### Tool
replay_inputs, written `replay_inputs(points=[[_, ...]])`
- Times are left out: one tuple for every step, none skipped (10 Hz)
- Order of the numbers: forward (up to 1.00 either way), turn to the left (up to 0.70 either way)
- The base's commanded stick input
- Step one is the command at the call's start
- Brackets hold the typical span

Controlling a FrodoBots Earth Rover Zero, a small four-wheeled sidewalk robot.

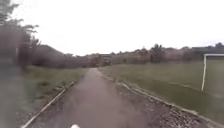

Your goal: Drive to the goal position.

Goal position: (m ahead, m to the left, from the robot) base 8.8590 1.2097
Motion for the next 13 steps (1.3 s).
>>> replay_inputs(points=[[0.00, 0.70], [0.00, 0.70], [0.70, 0.11], [0.70, 0.03], [0.70, 0.00], [0.70, 0.03], [0.70, 0.21], [0.70, 0.31], [0.70, 0.35], [0.70, 0.10], [0.70, 0.00], [0.70, 0.00], [0.70, 0.00]])
